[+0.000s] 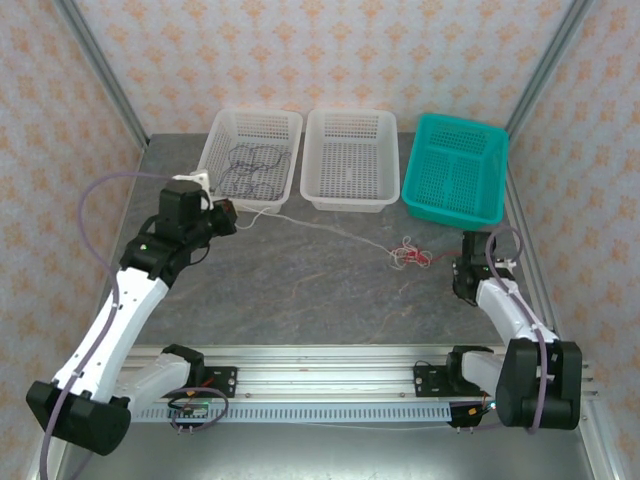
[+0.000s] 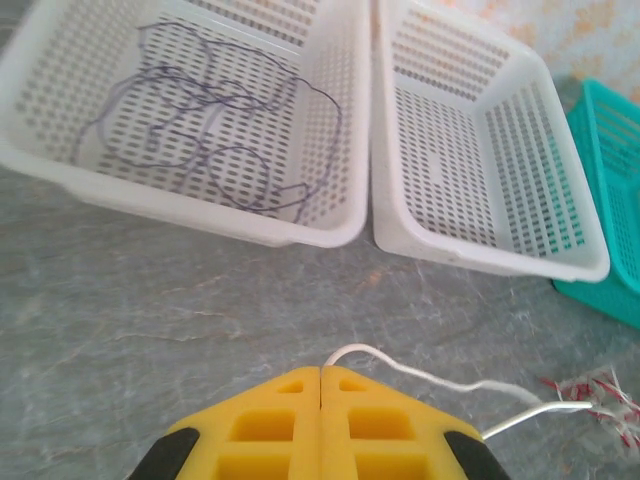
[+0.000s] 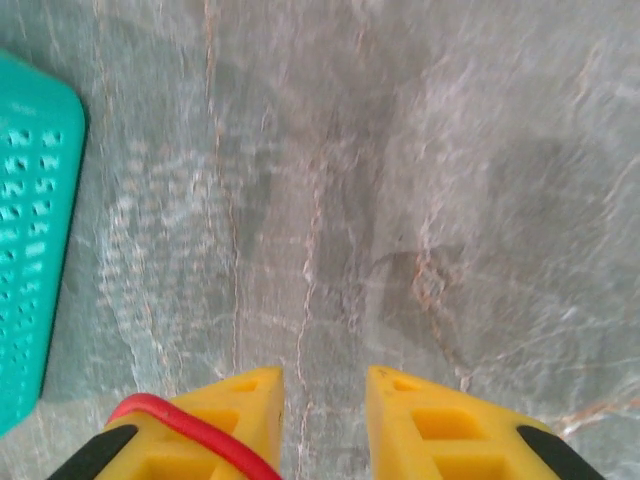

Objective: Untangle the cables

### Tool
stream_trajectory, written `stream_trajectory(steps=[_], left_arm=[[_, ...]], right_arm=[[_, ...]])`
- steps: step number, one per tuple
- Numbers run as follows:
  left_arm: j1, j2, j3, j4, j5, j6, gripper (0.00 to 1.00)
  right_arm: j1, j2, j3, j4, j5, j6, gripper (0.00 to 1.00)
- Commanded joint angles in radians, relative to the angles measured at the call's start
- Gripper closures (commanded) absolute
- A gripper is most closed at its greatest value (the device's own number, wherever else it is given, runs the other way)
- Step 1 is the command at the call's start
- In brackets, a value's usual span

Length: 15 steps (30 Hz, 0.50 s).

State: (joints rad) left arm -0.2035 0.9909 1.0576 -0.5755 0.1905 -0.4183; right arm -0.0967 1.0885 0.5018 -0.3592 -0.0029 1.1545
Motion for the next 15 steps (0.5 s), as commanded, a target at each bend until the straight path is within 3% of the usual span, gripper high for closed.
stream_trajectory(steps=[1,3,5,8,11,15], left_arm=[[0.050,-0.030,0.060,-0.071,0.004,-0.032,1.00],[0.053,-0.028,0.078,-0.058,0.054,-0.033,1.00],[0.053,-0.019,0.081,-0.029,0.125,-0.033,1.00],[0.053,-0.017,0.076,-0.017,0.137,-0.040,1.00],[0.053,-0.024,0.075,0.005,0.174,-0.044,1.00],[0.052,-0.031,0.109,0.104,0.317,-0.097,1.00]], right_arm=[[-0.036,-0.031,-0.018,-0.042,0.042,-0.029,0.73],[-0.040,-0.036,-0.022,0.019,0.004,-0.086,0.75],[-0.035,-0.043,-0.025,0.127,-0.122,-0.217,0.70],[0.014,-0.072,0.041,0.155,-0.225,-0.417,0.57],[0.132,-0.119,0.120,0.080,-0.179,-0.605,0.44],[0.208,-0.155,0.137,0.088,-0.197,-0.641,0.40]])
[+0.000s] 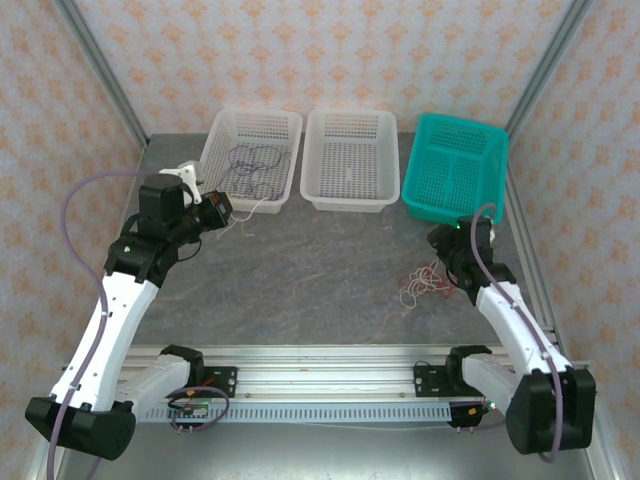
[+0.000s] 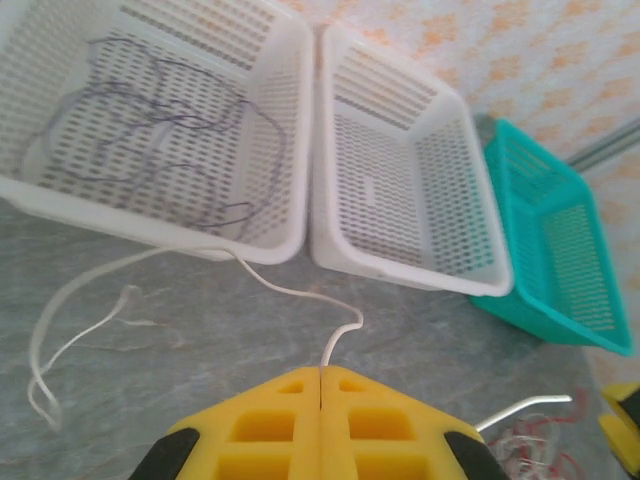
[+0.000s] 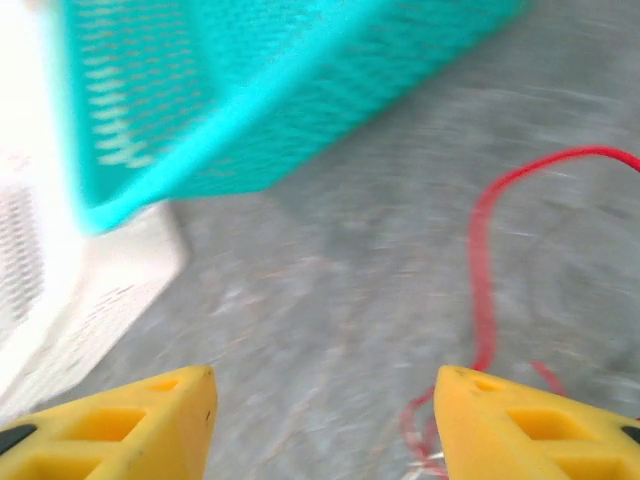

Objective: Untangle the cables

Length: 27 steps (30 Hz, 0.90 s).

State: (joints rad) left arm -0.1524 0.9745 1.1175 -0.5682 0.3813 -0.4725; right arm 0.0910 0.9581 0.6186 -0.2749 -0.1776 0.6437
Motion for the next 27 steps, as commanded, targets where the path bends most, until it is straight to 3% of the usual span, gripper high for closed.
stream_trajectory(steps=[1,6,10,16,21,27], left_arm=[[0.001,-0.014,0.072,0.115,0.141,-0.055,1.00],[0.001,0.071,0.354,0.128,0.114,-0.057,1.00],[0.001,0.207,0.568,0.232,0.146,-0.159,1.00],[-0.031,0.510,0.955,0.325,0.136,-0.203,1.00],[-0.055,0.820,1.301,0.286,0.158,-0.242,1.00],[-0.113,1.106,1.506,0.200,0.167,-0.245,1.00]], right_arm=[[0.024,-0.027,0.016,0.019,-0.034,-0.115,0.40],[0.026,-0.026,-0.027,0.178,-0.128,-0.054,0.40],[0.029,-0.018,-0.021,0.199,-0.134,-0.041,0.39],[0.029,-0.026,-0.016,0.156,-0.126,-0.039,0.39],[0.029,-0.057,-0.032,0.137,-0.111,-0.040,0.39],[0.029,-0.088,-0.051,0.123,-0.091,-0.047,0.38]])
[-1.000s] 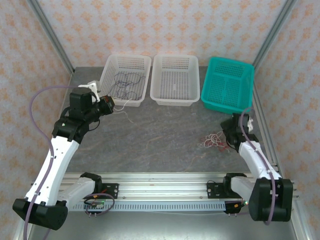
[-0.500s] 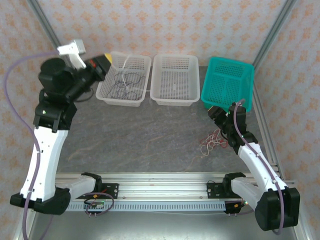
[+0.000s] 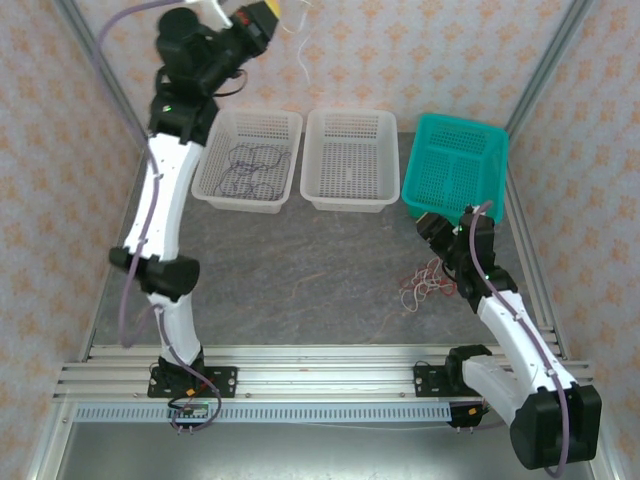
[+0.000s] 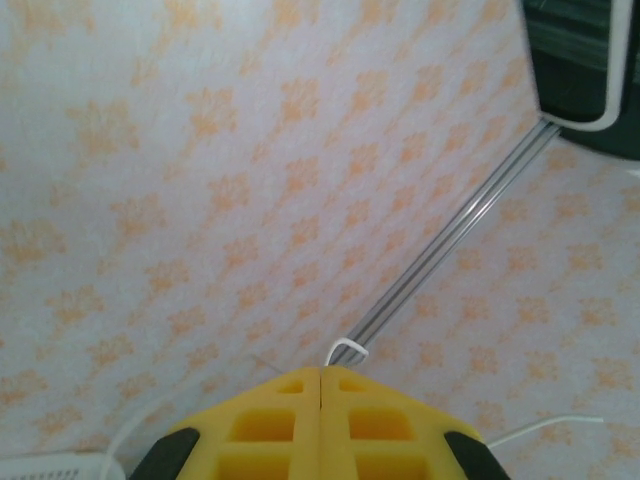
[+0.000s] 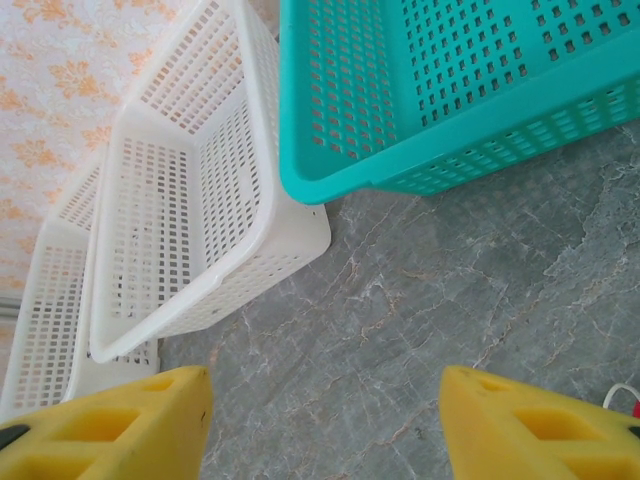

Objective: Untangle the cables

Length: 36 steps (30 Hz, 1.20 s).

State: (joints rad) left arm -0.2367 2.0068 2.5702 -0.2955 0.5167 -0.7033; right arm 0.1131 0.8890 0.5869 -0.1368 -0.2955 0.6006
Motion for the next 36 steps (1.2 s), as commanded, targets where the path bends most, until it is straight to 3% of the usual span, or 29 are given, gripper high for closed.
stream_trajectory(steps=[1,5,10,14,17,18,20,22,25,29,36], left_arm=[[-0.042,0.103,0.055,-0.107,0.014,0.005,1.00],[-0.101,0.182,-0.005,-0.226,-0.097,0.105,1.00],[-0.126,0.248,-0.120,-0.251,-0.214,0.134,0.98],[-0.149,0.230,-0.116,-0.322,-0.330,0.221,0.50],[-0.166,0.167,-0.115,-0.346,-0.354,0.284,0.25],[-0.170,0.144,-0.115,-0.359,-0.359,0.301,0.22],[-0.174,0.078,-0.122,-0.398,-0.345,0.318,0.22],[-0.180,-0.014,-0.178,-0.416,-0.295,0.305,0.22],[-0.217,-0.260,-0.474,-0.258,-0.185,0.281,0.22],[-0.299,-0.554,-0.899,-0.049,-0.141,0.292,0.21],[-0.422,-0.758,-1.326,-0.008,-0.146,0.277,0.22]], right_arm=[[0.007,-0.023,-0.021,-0.018,0.029,-0.005,0.38],[0.007,-0.042,-0.031,-0.038,0.037,-0.011,0.38],[0.007,-0.069,-0.026,-0.084,0.044,-0.031,0.38],[0.006,-0.105,-0.026,-0.123,0.088,-0.033,0.37],[0.005,-0.120,-0.032,-0.124,0.106,-0.033,0.36],[0.006,-0.121,-0.029,-0.127,0.108,-0.033,0.36],[0.005,-0.113,-0.022,-0.157,0.146,-0.013,0.35],[0.002,-0.094,0.005,-0.253,0.261,0.054,0.35],[-0.040,-0.019,0.047,-0.380,0.308,0.090,0.34],[-0.103,0.102,0.041,-0.399,0.203,0.074,0.30],[-0.104,0.326,0.047,-0.284,-0.019,0.003,0.28]])
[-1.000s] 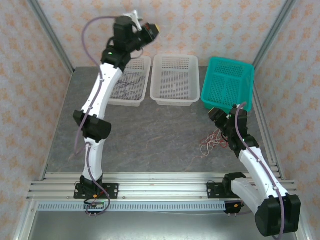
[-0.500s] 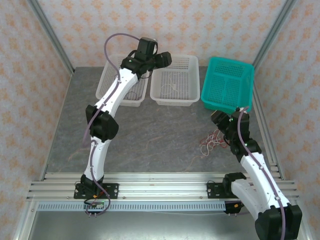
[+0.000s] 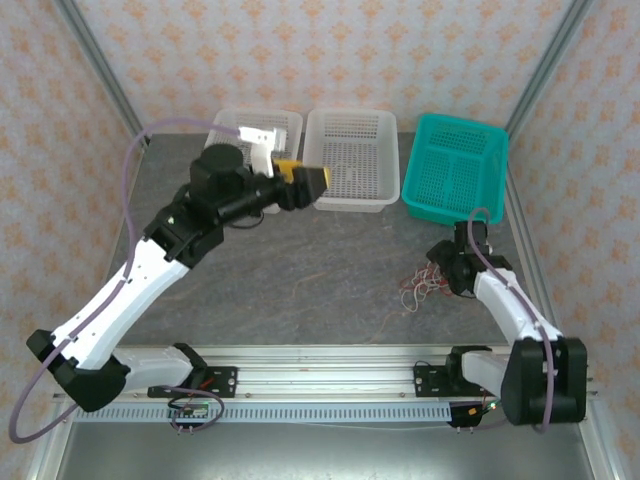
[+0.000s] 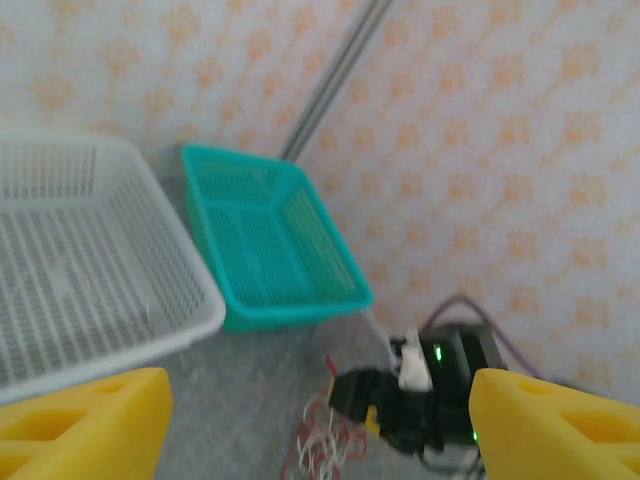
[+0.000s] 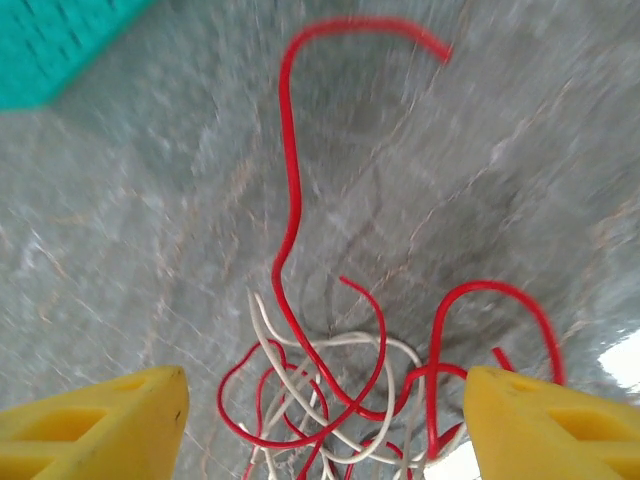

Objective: Untangle the cables

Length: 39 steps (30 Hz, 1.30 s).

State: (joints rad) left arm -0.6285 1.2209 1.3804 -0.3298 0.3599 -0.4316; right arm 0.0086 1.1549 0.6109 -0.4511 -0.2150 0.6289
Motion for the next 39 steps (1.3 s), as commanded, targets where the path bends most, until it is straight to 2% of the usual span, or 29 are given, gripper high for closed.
stream_trajectory(steps=[1,5,7,10,13,16,18,20,25,26,30,37,39], left_arm=[[-0.047,0.015,-0.195,0.047,0.008,-0.015,0.22],[-0.123,0.010,-0.356,0.094,-0.018,-0.097,0.22],[-0.165,0.014,-0.408,0.109,-0.040,-0.140,0.22],[-0.195,0.017,-0.474,0.129,-0.077,-0.203,0.22],[-0.197,0.022,-0.548,0.168,-0.092,-0.243,0.22],[-0.198,0.046,-0.595,0.217,-0.069,-0.211,0.23],[-0.198,0.079,-0.601,0.254,-0.014,-0.182,0.24],[-0.199,0.130,-0.575,0.292,0.076,-0.163,0.24],[-0.248,0.257,-0.473,0.316,0.173,-0.109,0.25],[-0.265,0.287,-0.439,0.306,0.199,-0.056,0.26],[-0.316,0.419,-0.317,0.204,0.120,-0.006,0.27],[-0.352,0.628,-0.228,0.204,-0.018,-0.024,0.28],[-0.353,0.664,-0.214,0.234,-0.036,-0.033,0.34]], right_arm=[[0.001,0.096,0.027,0.044,-0.136,-0.004,0.30],[0.058,0.200,0.018,0.150,-0.258,0.133,0.45],[0.111,0.225,0.016,0.191,-0.267,0.200,0.56],[0.161,0.232,-0.032,0.310,-0.262,0.385,0.76],[0.206,0.215,-0.088,0.430,-0.225,0.564,0.87],[0.247,0.197,-0.088,0.443,-0.188,0.662,0.92],[0.269,0.179,-0.085,0.439,-0.158,0.712,0.93],[0.283,0.163,-0.080,0.426,-0.133,0.751,0.94],[0.289,0.145,-0.085,0.394,-0.084,0.789,0.96],[0.289,0.143,-0.090,0.396,-0.079,0.794,0.96],[0.288,0.146,-0.105,0.411,-0.078,0.809,0.95],[0.289,0.127,-0.106,0.392,-0.058,0.814,0.93],[0.289,0.124,-0.105,0.386,-0.054,0.813,0.92]])
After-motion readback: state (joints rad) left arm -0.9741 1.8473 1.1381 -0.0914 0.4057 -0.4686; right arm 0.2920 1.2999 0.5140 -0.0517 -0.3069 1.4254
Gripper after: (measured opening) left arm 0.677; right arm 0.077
